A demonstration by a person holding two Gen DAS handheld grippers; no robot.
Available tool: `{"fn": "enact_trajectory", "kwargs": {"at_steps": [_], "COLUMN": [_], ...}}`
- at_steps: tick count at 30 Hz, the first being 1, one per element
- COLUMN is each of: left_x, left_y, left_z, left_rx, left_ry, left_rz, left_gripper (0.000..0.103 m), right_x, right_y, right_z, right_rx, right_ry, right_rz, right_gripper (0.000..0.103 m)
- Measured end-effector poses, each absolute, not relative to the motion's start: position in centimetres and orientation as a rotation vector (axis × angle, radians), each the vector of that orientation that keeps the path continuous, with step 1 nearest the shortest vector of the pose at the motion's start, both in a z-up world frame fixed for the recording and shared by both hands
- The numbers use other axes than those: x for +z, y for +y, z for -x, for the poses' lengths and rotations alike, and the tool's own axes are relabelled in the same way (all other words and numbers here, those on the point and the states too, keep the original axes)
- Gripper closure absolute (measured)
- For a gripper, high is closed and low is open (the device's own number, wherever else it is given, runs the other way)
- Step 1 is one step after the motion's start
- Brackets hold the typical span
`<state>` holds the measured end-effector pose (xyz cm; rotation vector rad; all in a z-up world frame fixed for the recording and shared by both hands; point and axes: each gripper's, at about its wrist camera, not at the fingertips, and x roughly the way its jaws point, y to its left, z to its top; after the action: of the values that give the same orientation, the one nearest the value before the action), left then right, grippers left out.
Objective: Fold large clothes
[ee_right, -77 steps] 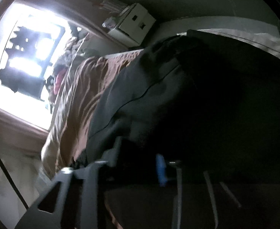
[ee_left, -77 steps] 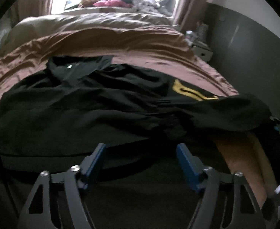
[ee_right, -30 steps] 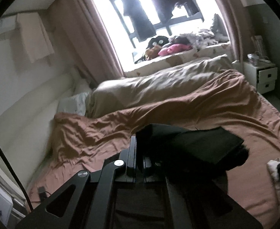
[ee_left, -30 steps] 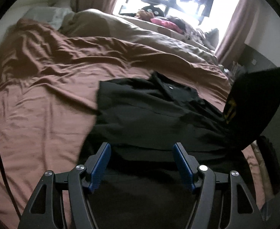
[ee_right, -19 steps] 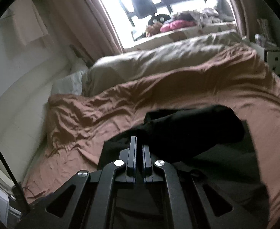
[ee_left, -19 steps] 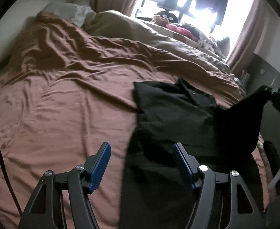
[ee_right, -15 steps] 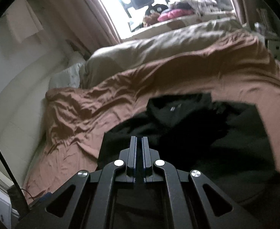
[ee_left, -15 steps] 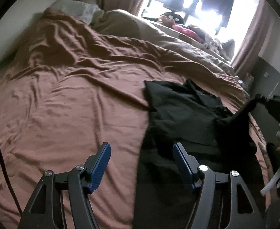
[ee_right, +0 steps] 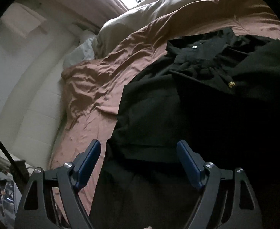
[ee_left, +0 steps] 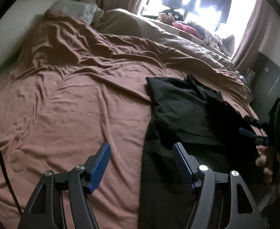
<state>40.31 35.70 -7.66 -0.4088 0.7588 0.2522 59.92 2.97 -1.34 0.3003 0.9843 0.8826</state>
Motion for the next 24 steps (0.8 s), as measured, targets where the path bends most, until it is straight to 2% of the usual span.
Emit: {"fn": "enact_trajectory", "kwargs": {"at_steps": [11, 18, 24], "left_x": [-6.5, -6.3, -6.3], "left_y": [28.3, 24.3, 21.7], "left_z": [-46.7, -53.1, -59.6], "left_rx": [0.151, 0.118, 0.100], "left_ry": [0.775, 0.800, 0.823], "left_rz": [0.353, 0.326, 0.292], "left_gripper": [0.034, 0.033, 0.033], "right_x": [-1.0, -0.3, -1.3], "right_y": [-7.1, -12.5, -13.4], "right_z": [-60.6, -64.8, -68.7], "right_rx": [0.792, 0.599, 0.426], "right_ry": [0.875, 0.829, 0.833], "right_rz": [-0.265, -0.278, -0.292], "right_gripper": [0.022, 0.023, 0.027]}}
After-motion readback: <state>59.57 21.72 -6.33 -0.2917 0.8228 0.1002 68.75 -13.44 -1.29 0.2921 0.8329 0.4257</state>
